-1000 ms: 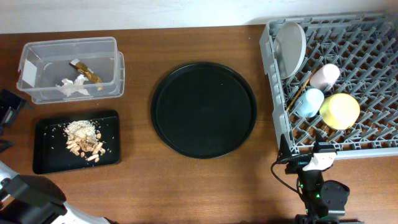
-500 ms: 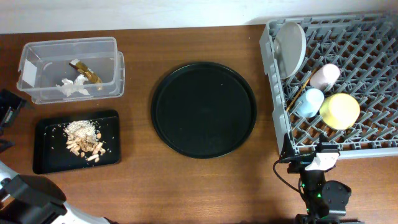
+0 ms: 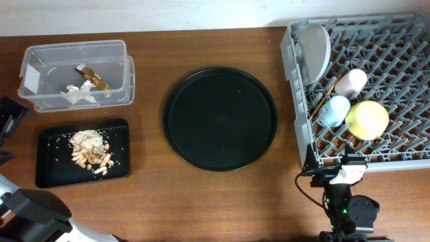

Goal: Sort waste into correct bins and load items into the dishwasher rack

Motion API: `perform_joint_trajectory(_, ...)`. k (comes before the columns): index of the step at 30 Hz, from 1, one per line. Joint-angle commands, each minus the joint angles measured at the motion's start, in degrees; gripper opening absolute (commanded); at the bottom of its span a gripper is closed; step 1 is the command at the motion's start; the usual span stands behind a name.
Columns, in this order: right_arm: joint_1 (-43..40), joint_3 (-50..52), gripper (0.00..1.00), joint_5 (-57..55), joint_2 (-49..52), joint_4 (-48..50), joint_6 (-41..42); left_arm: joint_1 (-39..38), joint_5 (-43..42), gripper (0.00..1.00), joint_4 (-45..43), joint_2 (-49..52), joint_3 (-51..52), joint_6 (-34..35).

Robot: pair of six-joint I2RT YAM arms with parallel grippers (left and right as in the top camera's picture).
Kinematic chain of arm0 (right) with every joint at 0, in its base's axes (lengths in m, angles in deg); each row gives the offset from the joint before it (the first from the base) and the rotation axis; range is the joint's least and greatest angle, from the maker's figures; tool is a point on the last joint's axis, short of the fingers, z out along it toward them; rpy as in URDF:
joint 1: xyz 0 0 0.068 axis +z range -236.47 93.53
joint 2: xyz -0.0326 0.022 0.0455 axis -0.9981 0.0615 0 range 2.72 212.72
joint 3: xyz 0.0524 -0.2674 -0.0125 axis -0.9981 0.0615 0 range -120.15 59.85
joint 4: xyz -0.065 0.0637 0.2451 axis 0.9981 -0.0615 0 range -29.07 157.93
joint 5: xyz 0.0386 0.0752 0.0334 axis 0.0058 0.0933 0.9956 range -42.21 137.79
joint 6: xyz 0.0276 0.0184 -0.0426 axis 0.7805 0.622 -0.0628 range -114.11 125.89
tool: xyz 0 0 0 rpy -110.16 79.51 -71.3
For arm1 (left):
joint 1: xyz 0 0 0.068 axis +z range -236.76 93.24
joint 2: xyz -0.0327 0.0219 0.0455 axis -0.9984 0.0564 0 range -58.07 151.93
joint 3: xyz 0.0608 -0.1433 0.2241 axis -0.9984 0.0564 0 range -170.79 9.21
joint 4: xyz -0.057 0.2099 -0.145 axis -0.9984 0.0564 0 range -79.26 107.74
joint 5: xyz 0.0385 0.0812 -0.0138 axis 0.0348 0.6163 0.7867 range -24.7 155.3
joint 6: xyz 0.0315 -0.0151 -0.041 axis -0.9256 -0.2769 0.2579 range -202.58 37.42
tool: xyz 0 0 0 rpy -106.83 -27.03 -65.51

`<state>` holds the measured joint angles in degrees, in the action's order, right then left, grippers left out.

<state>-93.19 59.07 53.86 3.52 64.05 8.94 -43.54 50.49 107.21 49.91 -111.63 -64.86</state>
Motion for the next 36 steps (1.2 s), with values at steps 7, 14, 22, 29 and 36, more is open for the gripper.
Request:
perform_joint_trajectory(7,-0.5,0.5,0.98,-0.7,-0.6,-0.2,0.4,0.3,-0.4,0.99,0.0,-1.1,0.4,-0.7)
perform_joint_trajectory(14,-0.5,0.5,0.98,-0.7,-0.6,-0.2,0.3,0.2,7.6,0.99,0.3,-4.4,2.4,-0.7)
perform_joint_trajectory(22,-0.5,0.5,0.98,-0.7,-0.6,-0.2,0.4,-2.0,7.8,0.99,-6.1,-20.8,18.5,-1.0)
perform_joint_trajectory(29,-0.5,0.5,0.98,-0.7,-0.6,-0.2,0.3,-15.0,7.6,0.99,-29.9,-43.5,48.6,-1.6)
perform_joint_trajectory(36,-0.5,0.5,0.98,-0.7,-0.6,-0.2,0.3,-29.2,7.6,0.99,-54.7,-62.5,76.9,-1.6)
